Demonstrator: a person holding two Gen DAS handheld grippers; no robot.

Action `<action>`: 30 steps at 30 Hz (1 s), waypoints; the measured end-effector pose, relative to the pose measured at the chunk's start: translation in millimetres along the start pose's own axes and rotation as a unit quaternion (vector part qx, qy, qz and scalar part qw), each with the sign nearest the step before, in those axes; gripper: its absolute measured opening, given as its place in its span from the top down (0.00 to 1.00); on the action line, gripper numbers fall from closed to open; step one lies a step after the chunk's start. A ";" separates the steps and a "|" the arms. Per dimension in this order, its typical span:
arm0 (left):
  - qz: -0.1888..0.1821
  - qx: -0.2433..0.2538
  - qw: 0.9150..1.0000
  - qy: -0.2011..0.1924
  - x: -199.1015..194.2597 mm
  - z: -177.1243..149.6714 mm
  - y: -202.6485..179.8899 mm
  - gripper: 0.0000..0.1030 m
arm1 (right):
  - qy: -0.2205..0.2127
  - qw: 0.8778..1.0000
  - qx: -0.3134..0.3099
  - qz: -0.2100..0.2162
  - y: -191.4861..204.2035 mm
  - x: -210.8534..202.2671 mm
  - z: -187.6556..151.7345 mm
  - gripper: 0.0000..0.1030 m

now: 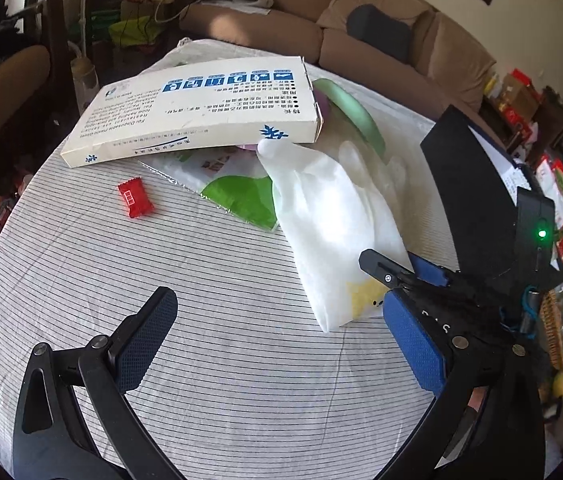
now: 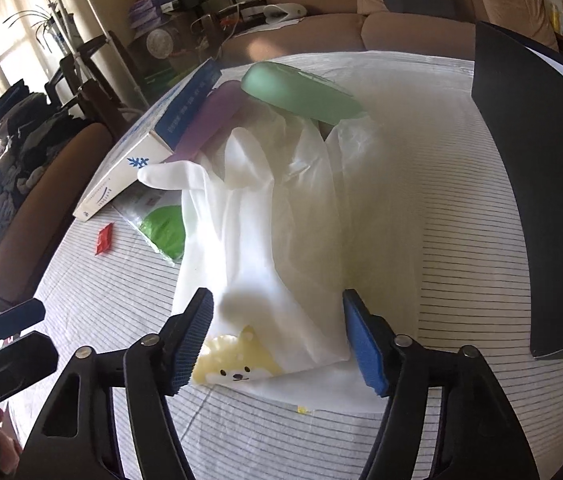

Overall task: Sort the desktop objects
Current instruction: 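Reach the right gripper to the white dog-print bag and grasp its edge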

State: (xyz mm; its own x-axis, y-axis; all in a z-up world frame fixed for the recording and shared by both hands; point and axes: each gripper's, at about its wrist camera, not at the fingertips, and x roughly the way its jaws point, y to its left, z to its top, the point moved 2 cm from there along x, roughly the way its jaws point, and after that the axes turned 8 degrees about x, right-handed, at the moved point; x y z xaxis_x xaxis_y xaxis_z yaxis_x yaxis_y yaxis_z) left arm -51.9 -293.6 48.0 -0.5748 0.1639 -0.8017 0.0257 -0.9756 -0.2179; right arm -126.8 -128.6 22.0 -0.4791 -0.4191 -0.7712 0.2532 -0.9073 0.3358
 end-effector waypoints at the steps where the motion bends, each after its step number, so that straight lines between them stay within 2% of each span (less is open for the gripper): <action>1: -0.003 -0.001 1.000 0.002 0.2 0.2 0.3 0.00 | 0.000 1.000 -0.001 0.000 -1.7 1.8 -0.4 0.43; 2: -0.004 -0.003 1.000 0.004 0.2 0.3 1.3 0.00 | -0.003 1.000 -0.003 0.002 -3.2 0.4 -0.8 0.51; 3: -0.005 -0.004 1.000 0.005 -0.2 0.0 2.0 0.00 | -0.007 1.000 -0.006 0.006 -3.9 -3.2 -0.9 0.69; 5: -0.009 -0.010 1.000 0.008 -0.9 -1.5 3.5 0.00 | -0.014 1.000 -0.014 0.015 -2.7 -9.7 -2.7 0.86; 6: -0.012 -0.013 1.000 0.011 -0.8 -2.6 4.8 0.00 | -0.014 0.999 -0.019 0.025 -1.9 -14.7 -4.3 0.91; 12: -0.019 -0.019 0.999 0.027 0.9 -10.2 7.6 0.00 | 0.008 0.997 -0.043 0.064 9.8 -43.3 -23.5 0.96; 20: -0.038 0.007 0.998 0.059 2.6 -33.2 -8.3 0.00 | 0.060 0.993 -0.023 0.096 2.5 -94.4 -83.7 0.97; 23: -0.014 0.038 0.998 0.057 7.9 -37.0 -20.1 0.00 | 0.067 0.994 -0.016 0.090 -6.3 -103.8 -97.0 0.96; 24: -0.003 0.047 0.997 0.055 10.9 -37.2 -22.9 0.00 | 0.061 0.995 -0.015 0.082 -9.5 -106.4 -98.0 0.93; 26: 0.011 0.047 0.997 0.057 19.2 -35.0 -22.6 0.00 | 0.044 0.997 -0.008 0.070 -15.6 -110.6 -94.5 0.93; 28: 0.020 0.032 0.997 0.062 27.1 -32.8 -16.4 0.00 | 0.030 0.998 0.003 0.051 -21.6 -110.4 -84.9 0.85; 30: 0.025 0.015 0.998 0.064 31.9 -29.5 -9.4 0.00 | 0.016 0.999 0.009 0.041 -26.3 -106.7 -73.2 0.60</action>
State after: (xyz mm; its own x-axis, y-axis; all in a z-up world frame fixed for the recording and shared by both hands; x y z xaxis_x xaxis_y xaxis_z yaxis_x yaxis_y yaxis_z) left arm -46.3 -274.9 8.0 -0.4648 0.1312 -0.8757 0.0256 -0.9866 -0.1614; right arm -20.7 -57.5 55.9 -0.4299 -0.4904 -0.7580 0.2751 -0.8708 0.4074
